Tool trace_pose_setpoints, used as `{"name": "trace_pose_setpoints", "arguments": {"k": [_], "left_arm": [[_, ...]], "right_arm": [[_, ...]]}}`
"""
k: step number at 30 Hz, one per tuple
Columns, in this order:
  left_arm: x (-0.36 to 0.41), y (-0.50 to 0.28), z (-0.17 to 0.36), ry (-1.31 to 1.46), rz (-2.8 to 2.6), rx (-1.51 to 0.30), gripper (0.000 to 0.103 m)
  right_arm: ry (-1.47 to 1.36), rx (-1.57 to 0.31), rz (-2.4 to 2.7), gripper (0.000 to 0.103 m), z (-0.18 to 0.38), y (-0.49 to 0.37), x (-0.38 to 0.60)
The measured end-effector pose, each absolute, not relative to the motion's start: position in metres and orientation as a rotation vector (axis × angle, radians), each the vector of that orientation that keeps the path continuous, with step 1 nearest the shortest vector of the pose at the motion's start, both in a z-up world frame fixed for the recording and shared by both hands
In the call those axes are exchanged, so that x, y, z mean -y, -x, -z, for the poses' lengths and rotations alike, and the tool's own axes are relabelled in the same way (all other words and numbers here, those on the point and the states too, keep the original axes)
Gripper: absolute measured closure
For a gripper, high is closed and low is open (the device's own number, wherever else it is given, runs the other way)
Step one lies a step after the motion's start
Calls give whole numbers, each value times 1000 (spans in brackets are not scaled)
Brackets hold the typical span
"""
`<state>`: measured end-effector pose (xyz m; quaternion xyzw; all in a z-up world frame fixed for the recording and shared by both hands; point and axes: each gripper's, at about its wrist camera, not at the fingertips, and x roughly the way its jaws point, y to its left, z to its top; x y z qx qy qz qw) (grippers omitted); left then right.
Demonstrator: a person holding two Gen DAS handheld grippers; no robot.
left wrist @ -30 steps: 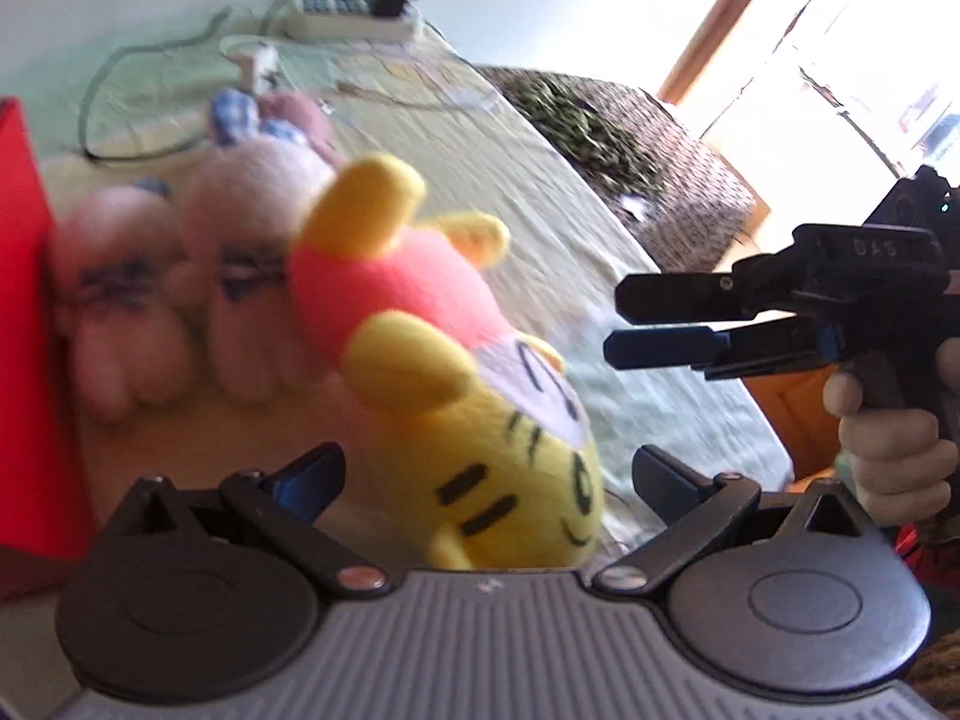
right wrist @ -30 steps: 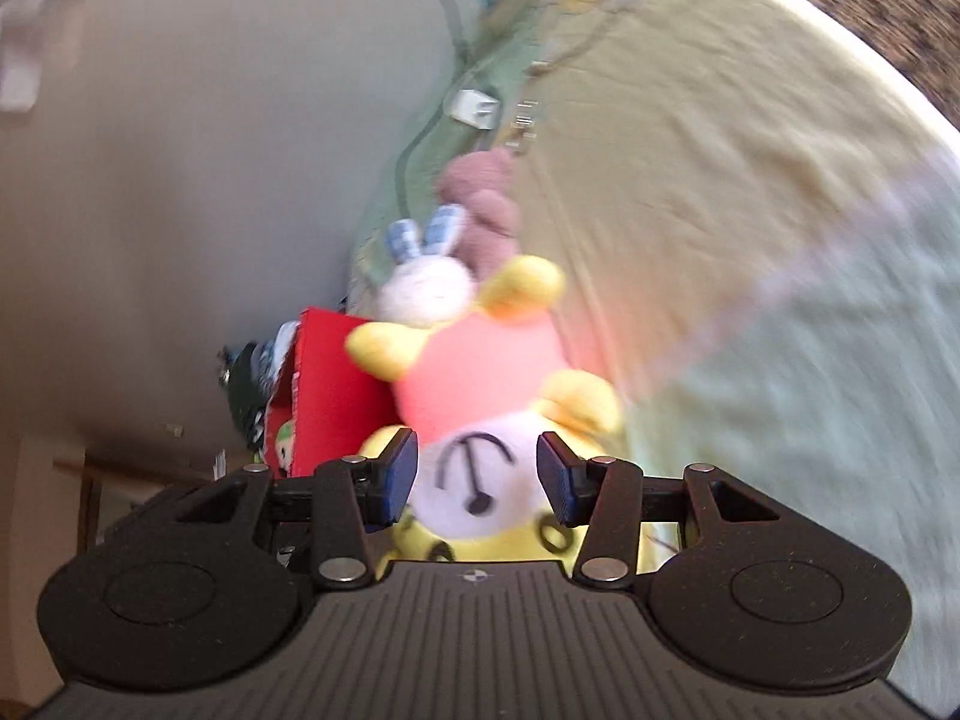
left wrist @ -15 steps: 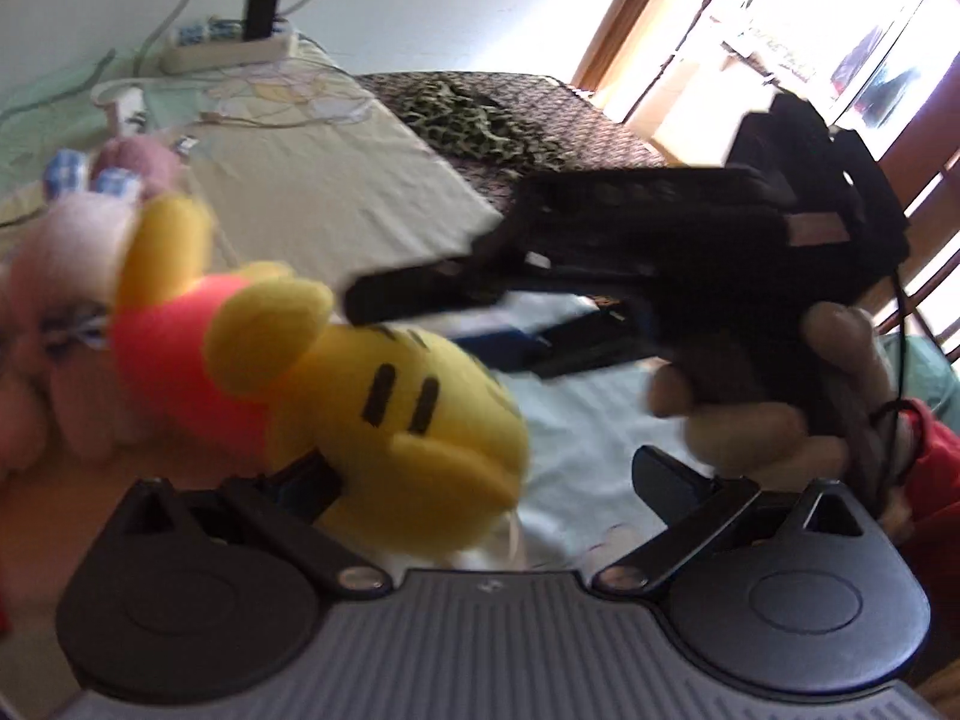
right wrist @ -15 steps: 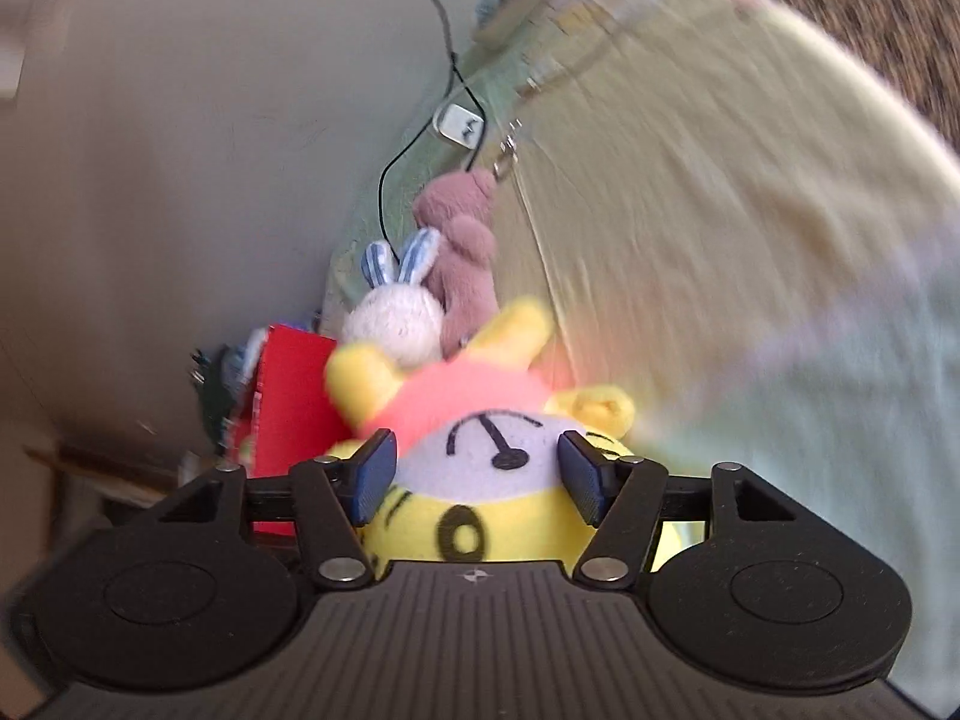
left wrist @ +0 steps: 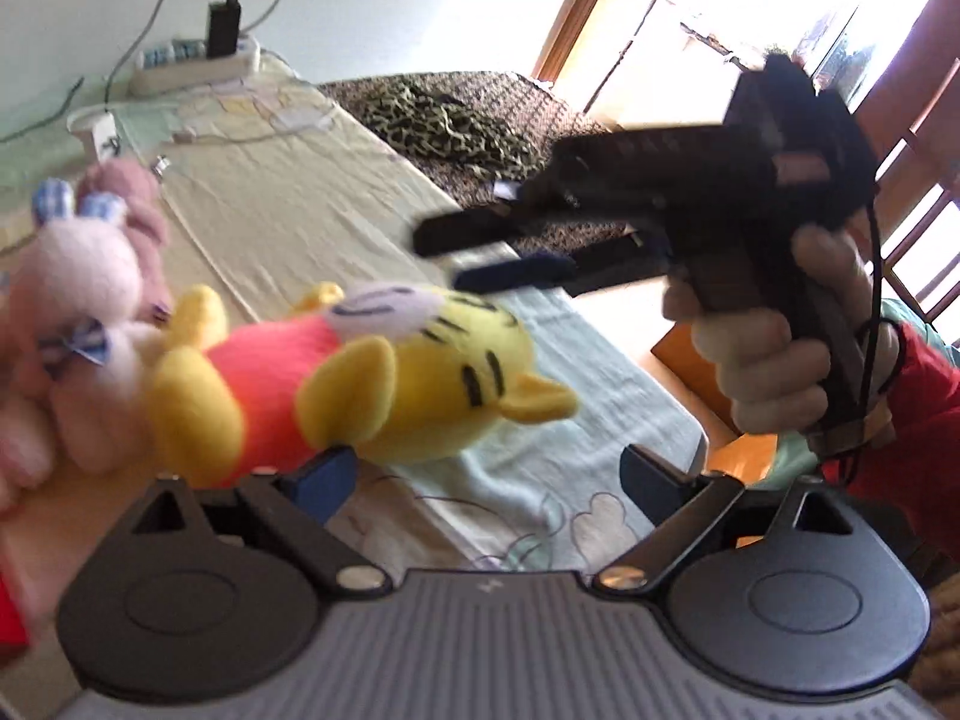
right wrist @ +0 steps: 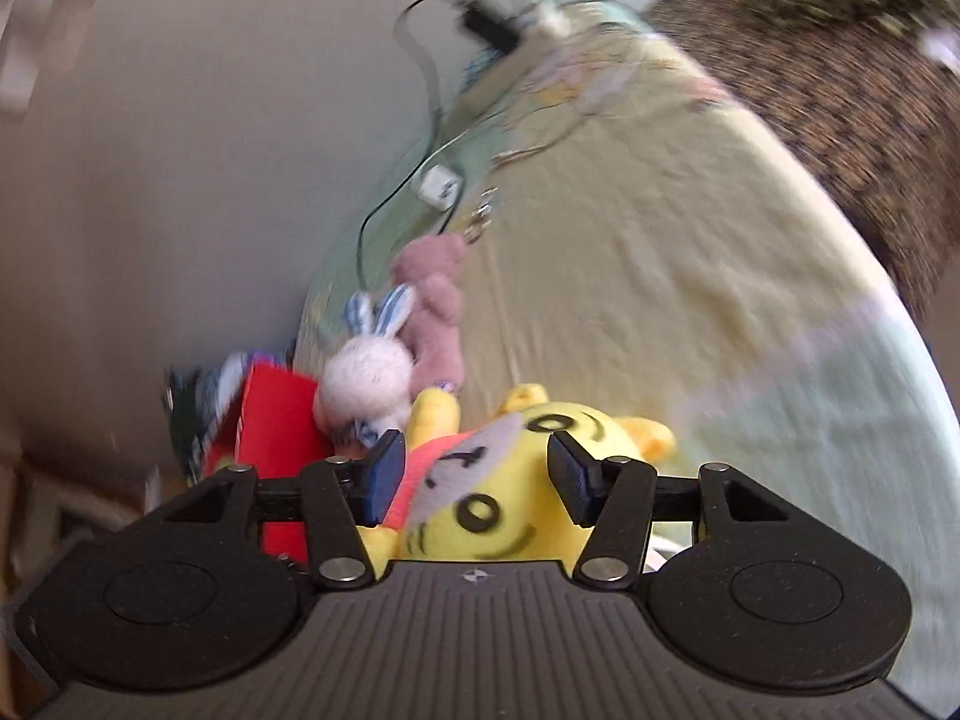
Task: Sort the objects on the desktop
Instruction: 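Carry the tiger plush in the right gripper toward the red box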
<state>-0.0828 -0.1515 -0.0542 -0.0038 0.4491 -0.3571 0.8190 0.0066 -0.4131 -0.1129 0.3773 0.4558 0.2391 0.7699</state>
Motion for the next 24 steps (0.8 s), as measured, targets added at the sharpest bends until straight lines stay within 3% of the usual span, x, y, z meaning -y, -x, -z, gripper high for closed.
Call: {"name": "trace_pose_setpoints", "arguments": {"k": [8,17,24], "left_arm": [[133,49,16,-79,744,-792,3],[156,-1,89,-190,858,-966,2],[140,2,90,-111,901,-996,3]], "right_arm": [[-1088,-1063,-433,38,134,31,434],[-1220,-1113,-282,35,151,61,437],[-1238,-1210,-351,38,167,73,418]]}}
